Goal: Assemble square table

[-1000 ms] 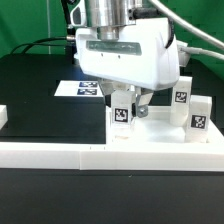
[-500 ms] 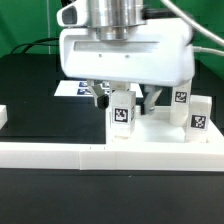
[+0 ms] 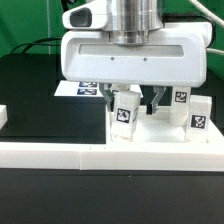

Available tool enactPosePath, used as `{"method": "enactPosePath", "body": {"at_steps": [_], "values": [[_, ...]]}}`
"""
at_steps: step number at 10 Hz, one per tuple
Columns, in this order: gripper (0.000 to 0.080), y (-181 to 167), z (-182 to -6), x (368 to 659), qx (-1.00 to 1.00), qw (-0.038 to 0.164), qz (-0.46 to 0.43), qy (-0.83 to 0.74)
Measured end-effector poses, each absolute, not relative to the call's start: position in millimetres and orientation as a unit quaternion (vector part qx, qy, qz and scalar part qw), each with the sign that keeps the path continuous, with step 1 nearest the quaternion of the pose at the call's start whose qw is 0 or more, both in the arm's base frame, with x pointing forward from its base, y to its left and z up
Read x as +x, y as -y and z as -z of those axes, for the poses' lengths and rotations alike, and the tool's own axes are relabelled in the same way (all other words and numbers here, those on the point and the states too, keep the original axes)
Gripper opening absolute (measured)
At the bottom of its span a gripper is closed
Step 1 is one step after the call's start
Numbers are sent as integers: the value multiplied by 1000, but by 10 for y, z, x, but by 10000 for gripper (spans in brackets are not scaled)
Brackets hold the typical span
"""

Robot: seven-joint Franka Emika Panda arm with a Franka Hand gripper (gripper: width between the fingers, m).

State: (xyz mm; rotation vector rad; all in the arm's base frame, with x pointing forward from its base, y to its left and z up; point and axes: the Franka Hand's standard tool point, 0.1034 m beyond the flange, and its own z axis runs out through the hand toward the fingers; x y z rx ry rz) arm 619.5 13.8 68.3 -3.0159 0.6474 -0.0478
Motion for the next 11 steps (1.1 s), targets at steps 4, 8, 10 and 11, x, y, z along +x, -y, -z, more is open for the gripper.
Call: {"method": "enactPosePath", "body": {"at_steps": [4, 8, 10, 11], "values": [[293, -118, -671, 6186, -936, 29, 10, -351], [293, -155, -649, 6201, -807, 30, -11, -590], [293, -118, -635, 6209, -679, 57, -28, -731], [293, -100, -630, 6206, -655, 62, -29, -752]]}}
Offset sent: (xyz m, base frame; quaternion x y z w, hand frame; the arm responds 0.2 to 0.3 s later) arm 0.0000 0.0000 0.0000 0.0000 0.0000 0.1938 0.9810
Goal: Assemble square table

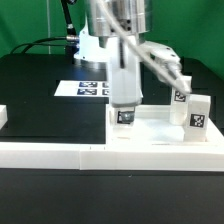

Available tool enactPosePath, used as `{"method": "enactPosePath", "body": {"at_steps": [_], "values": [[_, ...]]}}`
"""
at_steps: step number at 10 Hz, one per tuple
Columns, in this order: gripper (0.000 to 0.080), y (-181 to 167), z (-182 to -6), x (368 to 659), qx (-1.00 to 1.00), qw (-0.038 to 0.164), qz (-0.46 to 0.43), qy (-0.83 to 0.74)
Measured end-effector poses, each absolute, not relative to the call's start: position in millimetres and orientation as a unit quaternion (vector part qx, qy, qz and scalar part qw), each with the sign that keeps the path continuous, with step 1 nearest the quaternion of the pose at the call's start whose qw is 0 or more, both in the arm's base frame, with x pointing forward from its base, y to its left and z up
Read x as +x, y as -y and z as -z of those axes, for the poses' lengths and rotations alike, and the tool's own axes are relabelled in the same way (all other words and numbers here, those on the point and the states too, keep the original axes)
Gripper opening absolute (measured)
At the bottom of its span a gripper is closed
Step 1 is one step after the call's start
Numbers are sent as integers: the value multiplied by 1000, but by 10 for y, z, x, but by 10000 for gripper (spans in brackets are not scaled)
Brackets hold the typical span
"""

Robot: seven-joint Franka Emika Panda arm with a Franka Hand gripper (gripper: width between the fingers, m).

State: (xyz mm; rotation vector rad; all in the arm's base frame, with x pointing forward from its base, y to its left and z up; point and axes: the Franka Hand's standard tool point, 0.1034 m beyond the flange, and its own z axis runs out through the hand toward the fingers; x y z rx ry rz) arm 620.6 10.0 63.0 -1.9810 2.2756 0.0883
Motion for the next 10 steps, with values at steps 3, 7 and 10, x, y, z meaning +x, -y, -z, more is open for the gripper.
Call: {"method": "enactPosePath", "body": {"at_steps": [3, 7, 10], "values": [[293, -108, -622, 6206, -662, 62, -26, -747], [634, -94, -657, 6189, -822, 68, 8, -566], [648, -81, -649, 6185, -870, 65, 14, -489]]}}
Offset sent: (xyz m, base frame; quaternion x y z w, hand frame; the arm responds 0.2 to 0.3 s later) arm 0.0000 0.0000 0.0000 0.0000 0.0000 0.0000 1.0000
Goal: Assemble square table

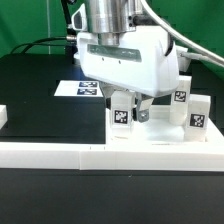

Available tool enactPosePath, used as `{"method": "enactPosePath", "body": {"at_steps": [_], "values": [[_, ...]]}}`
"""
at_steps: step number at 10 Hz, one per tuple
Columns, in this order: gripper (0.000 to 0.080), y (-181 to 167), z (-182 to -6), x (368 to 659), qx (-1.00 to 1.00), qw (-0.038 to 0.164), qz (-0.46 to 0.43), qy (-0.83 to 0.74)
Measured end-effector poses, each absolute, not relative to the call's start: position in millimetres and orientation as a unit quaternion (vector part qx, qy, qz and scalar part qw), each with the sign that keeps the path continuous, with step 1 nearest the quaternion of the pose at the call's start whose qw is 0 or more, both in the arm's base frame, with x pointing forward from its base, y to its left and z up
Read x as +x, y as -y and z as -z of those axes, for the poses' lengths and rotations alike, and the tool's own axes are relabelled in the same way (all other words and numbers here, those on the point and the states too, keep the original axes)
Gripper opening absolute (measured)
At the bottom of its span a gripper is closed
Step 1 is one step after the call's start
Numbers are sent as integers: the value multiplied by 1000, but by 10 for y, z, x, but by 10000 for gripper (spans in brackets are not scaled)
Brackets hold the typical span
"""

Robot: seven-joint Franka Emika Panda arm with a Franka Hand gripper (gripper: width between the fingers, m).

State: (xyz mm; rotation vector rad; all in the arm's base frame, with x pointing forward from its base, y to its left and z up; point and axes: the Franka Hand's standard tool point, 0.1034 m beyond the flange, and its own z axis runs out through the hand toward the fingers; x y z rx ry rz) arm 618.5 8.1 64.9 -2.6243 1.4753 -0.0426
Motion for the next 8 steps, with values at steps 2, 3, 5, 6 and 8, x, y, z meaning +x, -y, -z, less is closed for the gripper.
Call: {"method": "enactPosePath", "body": {"at_steps": [2, 3, 5, 6, 8], "values": [[648, -101, -680, 6216, -938, 50, 28, -343], [648, -102, -669, 6204, -968, 43, 33, -245], [648, -83, -645, 6176, -982, 36, 32, -184], [648, -80, -643, 6175, -979, 36, 32, -196], [410, -77, -638, 6173, -975, 37, 31, -216]]}}
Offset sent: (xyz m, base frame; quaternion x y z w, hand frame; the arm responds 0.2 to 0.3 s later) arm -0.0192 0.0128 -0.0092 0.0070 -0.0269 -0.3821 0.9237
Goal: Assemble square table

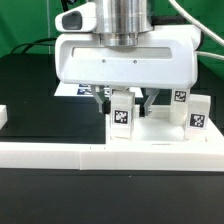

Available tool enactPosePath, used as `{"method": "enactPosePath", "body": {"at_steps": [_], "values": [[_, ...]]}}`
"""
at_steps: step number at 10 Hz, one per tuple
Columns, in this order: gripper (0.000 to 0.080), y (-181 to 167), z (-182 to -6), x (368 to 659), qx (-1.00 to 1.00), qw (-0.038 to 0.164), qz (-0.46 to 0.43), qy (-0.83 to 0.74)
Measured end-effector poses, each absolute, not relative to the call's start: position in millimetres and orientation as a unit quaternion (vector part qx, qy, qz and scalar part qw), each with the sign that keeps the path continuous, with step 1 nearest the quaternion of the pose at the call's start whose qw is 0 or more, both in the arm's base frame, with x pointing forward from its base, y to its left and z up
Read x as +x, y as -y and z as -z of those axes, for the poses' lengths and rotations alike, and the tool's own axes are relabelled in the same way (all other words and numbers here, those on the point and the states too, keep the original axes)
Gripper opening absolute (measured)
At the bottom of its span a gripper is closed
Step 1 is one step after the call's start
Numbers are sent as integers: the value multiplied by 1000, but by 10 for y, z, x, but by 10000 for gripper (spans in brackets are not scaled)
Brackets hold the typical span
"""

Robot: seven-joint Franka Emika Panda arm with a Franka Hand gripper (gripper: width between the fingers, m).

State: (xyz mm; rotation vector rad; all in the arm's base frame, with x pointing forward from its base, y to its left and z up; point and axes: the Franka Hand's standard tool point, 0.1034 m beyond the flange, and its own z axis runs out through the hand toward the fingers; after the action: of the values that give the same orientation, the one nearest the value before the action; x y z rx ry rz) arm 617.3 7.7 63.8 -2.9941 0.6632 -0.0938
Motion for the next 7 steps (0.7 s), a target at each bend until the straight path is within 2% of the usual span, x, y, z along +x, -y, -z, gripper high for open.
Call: {"method": "enactPosePath", "body": {"at_steps": [1, 2, 4, 7], "values": [[410, -79, -635, 6172, -964, 38, 29, -260], [286, -78, -632, 6171, -956, 39, 27, -289], [286, -74, -629, 6170, -932, 41, 24, -361], [286, -62, -637, 6210, -817, 42, 5, -575]]}}
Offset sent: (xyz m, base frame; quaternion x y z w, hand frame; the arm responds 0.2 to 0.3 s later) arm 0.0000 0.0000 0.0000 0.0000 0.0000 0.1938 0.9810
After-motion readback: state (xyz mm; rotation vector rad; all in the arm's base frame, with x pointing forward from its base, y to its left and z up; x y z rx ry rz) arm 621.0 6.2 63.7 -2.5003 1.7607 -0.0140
